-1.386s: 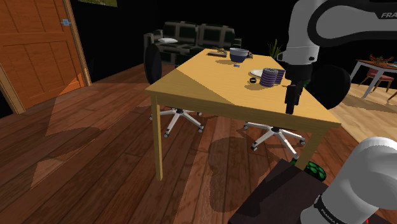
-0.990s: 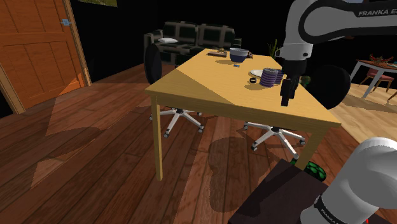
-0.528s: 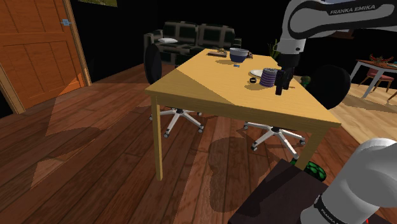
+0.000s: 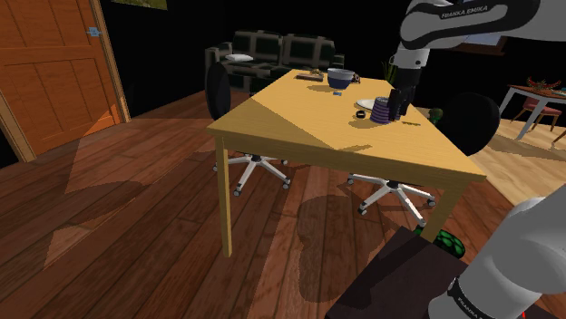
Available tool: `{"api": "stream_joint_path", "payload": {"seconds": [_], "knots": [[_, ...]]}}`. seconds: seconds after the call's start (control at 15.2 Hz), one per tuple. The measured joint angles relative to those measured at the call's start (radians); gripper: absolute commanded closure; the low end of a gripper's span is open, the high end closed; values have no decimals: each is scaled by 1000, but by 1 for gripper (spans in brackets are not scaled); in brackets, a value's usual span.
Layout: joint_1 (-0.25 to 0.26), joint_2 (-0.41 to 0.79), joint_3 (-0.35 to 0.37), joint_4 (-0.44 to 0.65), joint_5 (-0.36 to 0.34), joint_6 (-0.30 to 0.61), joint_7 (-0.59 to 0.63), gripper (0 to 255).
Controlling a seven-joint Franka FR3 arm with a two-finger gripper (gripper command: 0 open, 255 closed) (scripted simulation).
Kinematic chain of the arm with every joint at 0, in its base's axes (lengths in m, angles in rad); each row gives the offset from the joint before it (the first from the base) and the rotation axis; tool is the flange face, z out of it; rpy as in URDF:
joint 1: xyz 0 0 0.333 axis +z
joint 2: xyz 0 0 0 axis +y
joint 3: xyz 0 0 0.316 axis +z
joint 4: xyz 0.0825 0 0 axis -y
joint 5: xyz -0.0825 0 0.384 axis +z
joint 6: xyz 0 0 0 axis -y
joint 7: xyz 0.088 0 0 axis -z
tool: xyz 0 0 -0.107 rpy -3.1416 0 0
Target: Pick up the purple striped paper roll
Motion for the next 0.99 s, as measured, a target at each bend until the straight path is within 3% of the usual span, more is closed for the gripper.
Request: {"api": "stream_joint_path", "payload": {"seconds": [0.59,0.99], "knots": [[-64,318,-118,355,124,4,-153,0],[-165,552,-163,672,255,-74,-244,0]]}}
